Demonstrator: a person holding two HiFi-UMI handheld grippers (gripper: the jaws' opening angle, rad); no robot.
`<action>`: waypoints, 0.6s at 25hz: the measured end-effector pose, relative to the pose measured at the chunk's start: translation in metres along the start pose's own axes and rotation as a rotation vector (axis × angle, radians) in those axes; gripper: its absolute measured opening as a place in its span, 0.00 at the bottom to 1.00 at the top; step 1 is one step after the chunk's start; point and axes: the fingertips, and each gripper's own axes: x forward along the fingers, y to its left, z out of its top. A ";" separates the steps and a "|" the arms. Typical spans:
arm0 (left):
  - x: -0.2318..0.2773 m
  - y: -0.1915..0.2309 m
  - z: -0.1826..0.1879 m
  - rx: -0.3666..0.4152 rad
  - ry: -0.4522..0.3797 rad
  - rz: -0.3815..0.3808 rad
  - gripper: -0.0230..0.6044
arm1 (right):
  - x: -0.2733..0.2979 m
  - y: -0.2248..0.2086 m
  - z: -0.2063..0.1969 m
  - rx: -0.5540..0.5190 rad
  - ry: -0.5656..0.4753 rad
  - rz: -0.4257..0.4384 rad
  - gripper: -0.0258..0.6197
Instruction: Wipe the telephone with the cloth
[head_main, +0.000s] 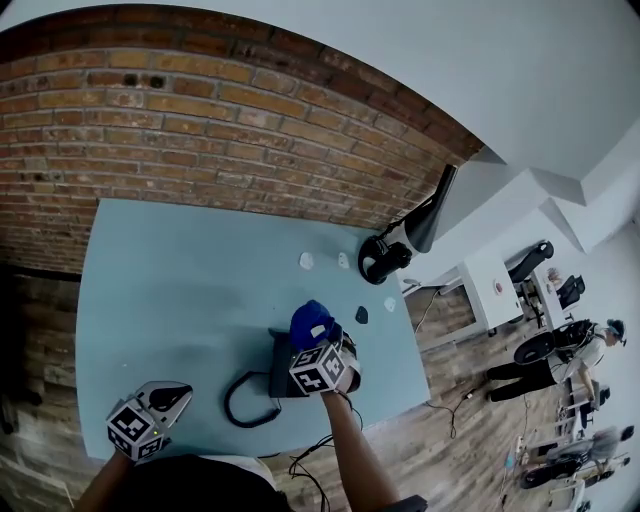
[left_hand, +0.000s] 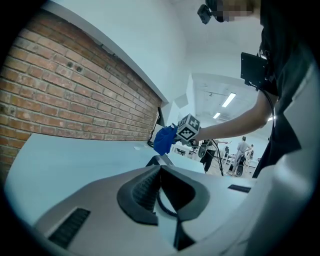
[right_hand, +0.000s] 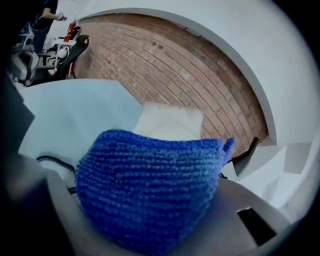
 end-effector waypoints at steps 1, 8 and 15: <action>0.000 0.001 -0.001 -0.004 0.001 0.002 0.08 | 0.007 0.013 -0.005 -0.035 0.020 0.028 0.23; -0.006 0.010 -0.004 -0.015 0.009 0.020 0.08 | 0.039 0.088 -0.041 -0.056 0.074 0.192 0.19; -0.006 0.015 -0.008 -0.026 0.015 0.014 0.08 | 0.039 0.091 -0.041 -0.027 0.043 0.247 0.19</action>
